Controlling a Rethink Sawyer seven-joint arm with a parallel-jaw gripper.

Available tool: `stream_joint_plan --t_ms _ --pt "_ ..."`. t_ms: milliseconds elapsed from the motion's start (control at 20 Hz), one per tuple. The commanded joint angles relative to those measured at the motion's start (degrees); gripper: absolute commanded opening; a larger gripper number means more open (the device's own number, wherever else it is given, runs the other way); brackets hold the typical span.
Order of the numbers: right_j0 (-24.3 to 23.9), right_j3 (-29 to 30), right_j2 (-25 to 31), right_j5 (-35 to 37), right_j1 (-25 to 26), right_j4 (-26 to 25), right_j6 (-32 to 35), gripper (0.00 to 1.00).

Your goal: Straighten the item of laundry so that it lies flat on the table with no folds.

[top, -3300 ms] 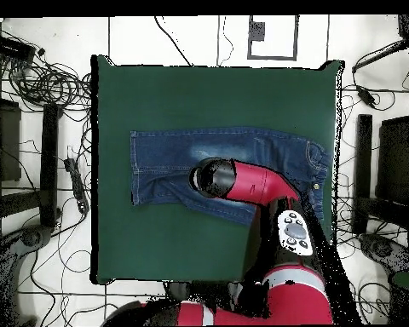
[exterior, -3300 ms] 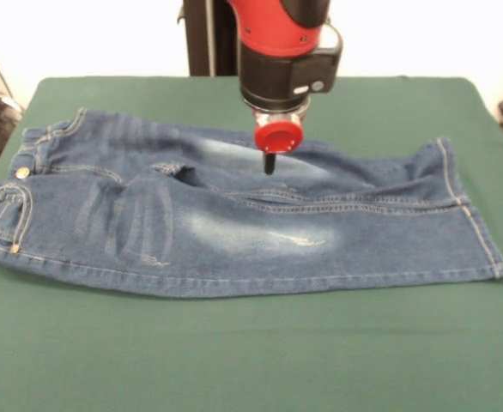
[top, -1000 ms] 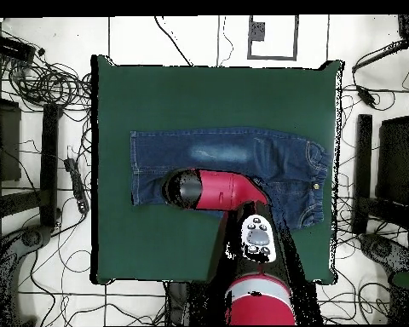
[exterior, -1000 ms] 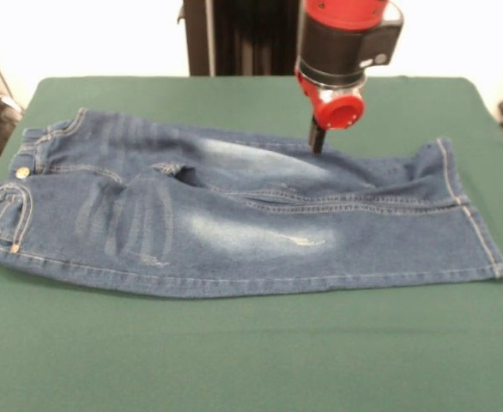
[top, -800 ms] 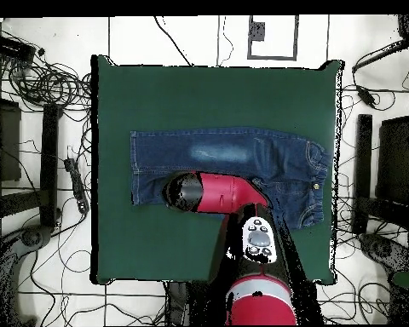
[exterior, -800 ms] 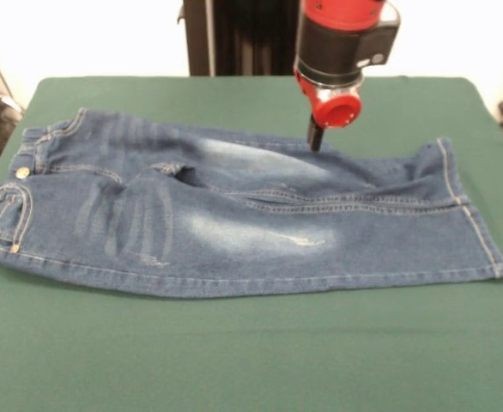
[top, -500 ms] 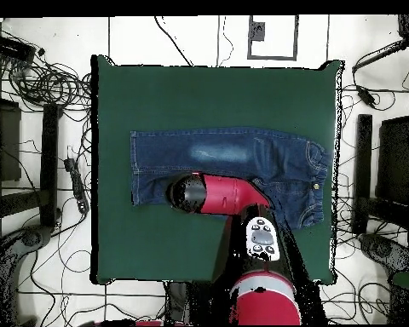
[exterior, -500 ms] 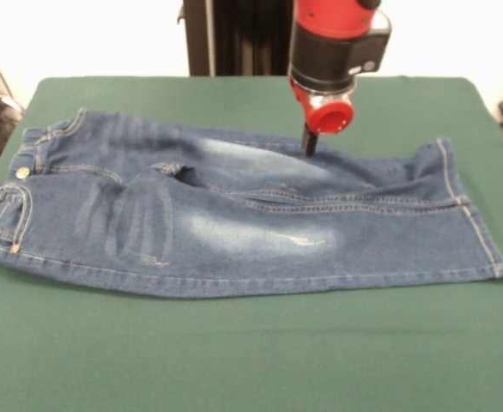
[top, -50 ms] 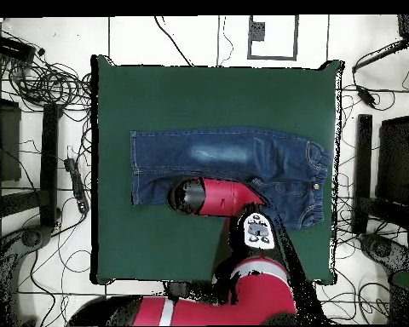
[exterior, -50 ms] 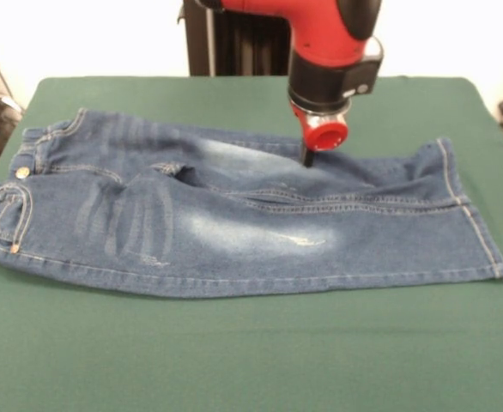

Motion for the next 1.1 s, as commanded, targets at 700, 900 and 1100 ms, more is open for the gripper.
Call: stream_joint_plan --t_ms 700,900,1100 --pt "2.54 4.68 6.17 -2.94 0.25 3.82 4.12 0.00" --pt "2.96 6.33 6.68 -2.69 -1.15 4.62 4.66 0.00" --pt "3.69 8.51 6.52 -1.35 -3.74 5.50 5.19 0.00"
